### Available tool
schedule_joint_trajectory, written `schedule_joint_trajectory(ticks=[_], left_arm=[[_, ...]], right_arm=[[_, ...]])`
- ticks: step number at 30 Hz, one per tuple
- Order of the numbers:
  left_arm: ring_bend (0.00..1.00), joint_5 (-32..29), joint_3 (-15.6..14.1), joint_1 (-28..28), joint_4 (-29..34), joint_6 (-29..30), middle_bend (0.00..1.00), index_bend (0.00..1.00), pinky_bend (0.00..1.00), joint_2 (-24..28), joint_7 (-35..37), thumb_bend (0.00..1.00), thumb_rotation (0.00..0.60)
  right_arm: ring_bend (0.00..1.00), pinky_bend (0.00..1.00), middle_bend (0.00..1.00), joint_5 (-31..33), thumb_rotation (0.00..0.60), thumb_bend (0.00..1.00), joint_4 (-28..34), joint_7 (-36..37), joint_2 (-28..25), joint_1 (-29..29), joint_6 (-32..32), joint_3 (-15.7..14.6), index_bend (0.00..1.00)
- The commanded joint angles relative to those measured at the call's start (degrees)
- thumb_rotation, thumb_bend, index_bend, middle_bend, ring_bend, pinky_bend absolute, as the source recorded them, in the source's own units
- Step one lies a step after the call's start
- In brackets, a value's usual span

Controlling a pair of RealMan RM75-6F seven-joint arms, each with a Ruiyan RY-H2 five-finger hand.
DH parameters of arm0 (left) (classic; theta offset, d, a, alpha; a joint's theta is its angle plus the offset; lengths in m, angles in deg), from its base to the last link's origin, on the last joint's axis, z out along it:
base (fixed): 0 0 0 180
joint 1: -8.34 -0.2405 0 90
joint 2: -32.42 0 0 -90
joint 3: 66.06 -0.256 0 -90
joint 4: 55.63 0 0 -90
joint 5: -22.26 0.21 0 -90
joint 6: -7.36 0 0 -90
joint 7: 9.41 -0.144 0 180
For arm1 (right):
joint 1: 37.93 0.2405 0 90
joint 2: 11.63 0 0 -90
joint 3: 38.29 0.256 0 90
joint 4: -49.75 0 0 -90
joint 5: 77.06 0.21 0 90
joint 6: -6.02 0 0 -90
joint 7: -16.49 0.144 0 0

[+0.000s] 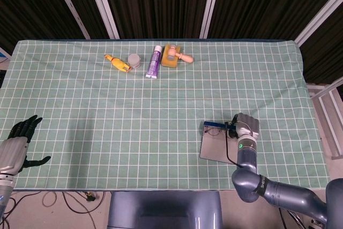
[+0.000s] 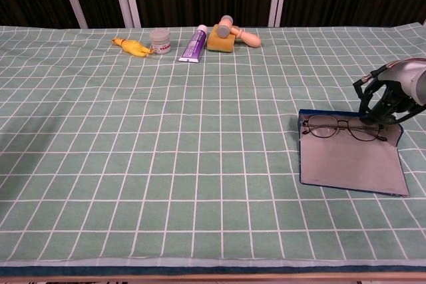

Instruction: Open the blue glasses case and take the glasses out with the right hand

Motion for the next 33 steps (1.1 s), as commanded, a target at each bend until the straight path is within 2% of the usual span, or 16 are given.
schedule_joint_trajectory(ticks=[1,9,17,25,33], left_arm=[[0.00,0.1,0.0,0.0,0.0,0.0,0.00,0.00,0.00,0.0,0.0,0.00,0.600],[0.00,0.1,-0.1,0.0,0.1,0.0,0.00,0.00,0.00,0.0,0.0,0.00,0.600],[0.00,-0.1,0.0,0.0,0.0,-0.1,0.00,0.00,0.00,0.0,0.2,0.00,0.600],[0.00,-0.2,0.1,0.1,0.0,-0.3,0.00,0.00,0.00,0.1,0.4,0.00,0.600],[0.00,-0.3,0.1,0.1,0.0,-0.4,0.00,0.00,0.00,0.1,0.5,0.00,0.600]], right_arm=[[1.00,1.00,0.94,-2.5,0.600,0.51,-0.1,2.6,0.7,-0.5,0.7,-0.1,0.55],[1.00,1.00,0.94,-11.0,0.600,0.51,-2.2,11.5,4.1,-2.0,2.5,-0.6,0.56],[1.00,1.00,0.94,-16.7,0.600,0.51,-4.5,18.1,7.7,-2.6,3.8,-0.4,0.57],[1.00,1.00,0.94,-23.2,0.600,0.51,-7.2,24.1,10.8,-3.4,2.9,-0.2,0.57],[1.00,1.00,0.94,-32.5,0.600,0.51,-11.4,32.4,14.7,-4.8,1.2,-0.4,0.57]])
